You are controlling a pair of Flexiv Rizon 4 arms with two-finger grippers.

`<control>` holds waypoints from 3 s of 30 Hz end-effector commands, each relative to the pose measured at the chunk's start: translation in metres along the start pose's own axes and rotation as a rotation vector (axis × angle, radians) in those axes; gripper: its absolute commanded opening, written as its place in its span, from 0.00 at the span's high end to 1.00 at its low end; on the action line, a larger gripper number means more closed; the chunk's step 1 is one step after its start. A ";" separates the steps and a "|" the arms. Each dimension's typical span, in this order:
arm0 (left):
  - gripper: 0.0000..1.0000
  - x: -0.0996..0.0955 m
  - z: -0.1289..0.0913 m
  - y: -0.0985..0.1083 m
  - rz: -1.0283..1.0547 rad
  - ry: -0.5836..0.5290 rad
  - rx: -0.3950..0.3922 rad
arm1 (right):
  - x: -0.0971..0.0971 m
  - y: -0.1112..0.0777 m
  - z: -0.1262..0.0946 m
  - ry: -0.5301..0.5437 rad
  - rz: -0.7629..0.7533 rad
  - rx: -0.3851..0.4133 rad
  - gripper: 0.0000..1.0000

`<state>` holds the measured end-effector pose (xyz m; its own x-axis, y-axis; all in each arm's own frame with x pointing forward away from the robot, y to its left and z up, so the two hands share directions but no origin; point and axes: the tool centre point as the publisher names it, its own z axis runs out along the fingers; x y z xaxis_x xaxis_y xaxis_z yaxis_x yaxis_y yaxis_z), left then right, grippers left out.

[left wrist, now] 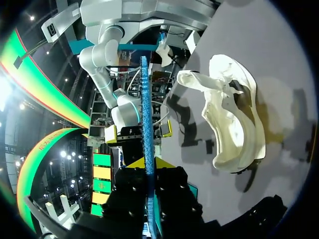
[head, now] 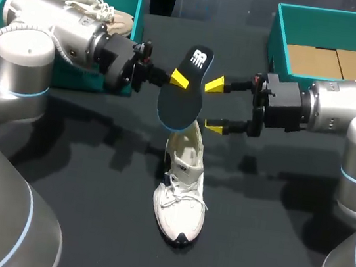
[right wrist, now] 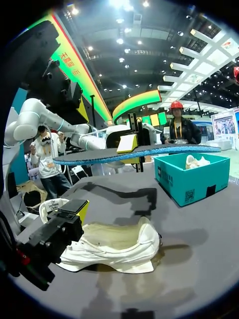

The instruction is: Take the shoe out of the shoebox, open the shoe tongue, remove and reinsert the insole, then place the shoe into the shoebox

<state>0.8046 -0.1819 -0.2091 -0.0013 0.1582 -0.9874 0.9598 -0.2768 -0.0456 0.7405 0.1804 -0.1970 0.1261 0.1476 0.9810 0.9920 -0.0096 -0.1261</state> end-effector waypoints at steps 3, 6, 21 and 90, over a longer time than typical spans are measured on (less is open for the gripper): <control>1.00 0.004 0.007 0.006 0.002 -0.023 -0.004 | 0.002 0.001 0.015 0.006 -0.031 0.003 0.00; 1.00 0.004 0.009 0.006 -0.003 -0.039 -0.002 | 0.002 -0.001 0.019 0.007 -0.064 0.002 0.00; 1.00 0.007 0.017 0.004 0.003 -0.044 -0.057 | 0.000 -0.012 0.030 0.012 -0.128 -0.080 0.38; 0.00 -0.002 -0.034 -0.029 -0.149 0.015 -0.168 | -0.004 0.012 0.028 0.068 -0.143 -0.097 1.00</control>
<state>0.7901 -0.1415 -0.2017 -0.1449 0.1997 -0.9691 0.9807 -0.1007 -0.1674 0.7512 0.2063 -0.2063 -0.0203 0.0831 0.9963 0.9955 -0.0902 0.0278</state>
